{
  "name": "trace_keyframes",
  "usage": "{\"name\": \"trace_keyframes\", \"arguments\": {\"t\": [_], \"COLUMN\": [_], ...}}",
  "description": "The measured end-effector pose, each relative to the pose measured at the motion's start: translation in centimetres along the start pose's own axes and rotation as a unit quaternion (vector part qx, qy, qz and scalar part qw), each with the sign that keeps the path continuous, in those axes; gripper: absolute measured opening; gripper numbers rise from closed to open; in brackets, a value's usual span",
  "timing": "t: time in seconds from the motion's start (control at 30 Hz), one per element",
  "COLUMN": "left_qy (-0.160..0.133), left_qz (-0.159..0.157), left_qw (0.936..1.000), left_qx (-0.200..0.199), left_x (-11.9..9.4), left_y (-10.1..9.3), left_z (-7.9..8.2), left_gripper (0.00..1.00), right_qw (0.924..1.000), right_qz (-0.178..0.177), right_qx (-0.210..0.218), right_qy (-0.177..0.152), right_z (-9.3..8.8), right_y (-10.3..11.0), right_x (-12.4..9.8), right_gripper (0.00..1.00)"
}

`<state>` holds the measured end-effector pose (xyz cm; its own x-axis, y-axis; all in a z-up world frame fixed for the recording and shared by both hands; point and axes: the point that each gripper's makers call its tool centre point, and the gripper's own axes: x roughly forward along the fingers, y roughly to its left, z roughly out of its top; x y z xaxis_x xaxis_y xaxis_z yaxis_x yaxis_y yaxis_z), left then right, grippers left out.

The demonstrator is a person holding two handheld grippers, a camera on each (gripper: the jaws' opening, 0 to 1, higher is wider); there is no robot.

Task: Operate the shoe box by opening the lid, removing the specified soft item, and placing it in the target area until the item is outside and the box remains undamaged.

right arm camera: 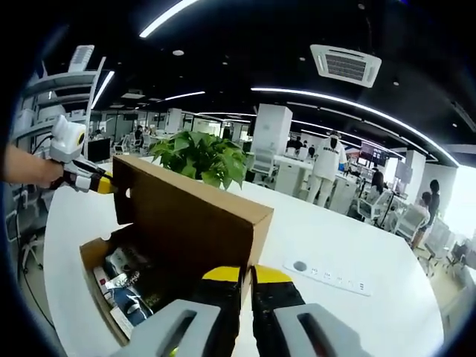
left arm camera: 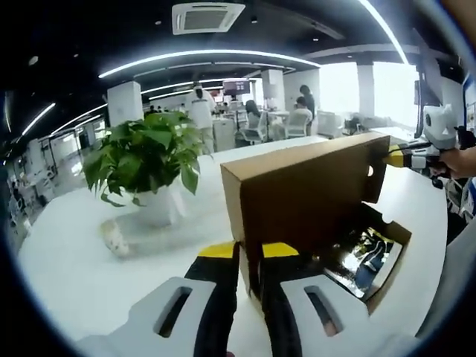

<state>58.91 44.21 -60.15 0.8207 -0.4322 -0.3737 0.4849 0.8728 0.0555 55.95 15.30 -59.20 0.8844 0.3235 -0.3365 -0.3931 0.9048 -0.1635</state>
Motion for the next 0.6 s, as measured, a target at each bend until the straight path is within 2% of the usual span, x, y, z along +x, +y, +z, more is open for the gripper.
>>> {"name": "trace_keyframes", "arguments": {"t": [0.17, 0.6], "left_qy": [0.002, 0.004], "left_qz": [0.006, 0.018], "left_qw": [1.0, 0.9998], "left_qx": [0.0, -0.001], "left_x": [0.18, 0.69], "left_y": [0.43, 0.72], "left_z": [0.03, 0.35], "left_gripper": [0.04, 0.03], "right_qw": [1.0, 1.0], "right_qz": [-0.001, 0.0], "right_qx": [0.001, 0.002], "right_qy": [-0.002, 0.004], "right_z": [0.03, -0.22], "right_y": [-0.2, -0.46], "right_x": [0.26, 0.67], "right_gripper": [0.0, 0.0]}}
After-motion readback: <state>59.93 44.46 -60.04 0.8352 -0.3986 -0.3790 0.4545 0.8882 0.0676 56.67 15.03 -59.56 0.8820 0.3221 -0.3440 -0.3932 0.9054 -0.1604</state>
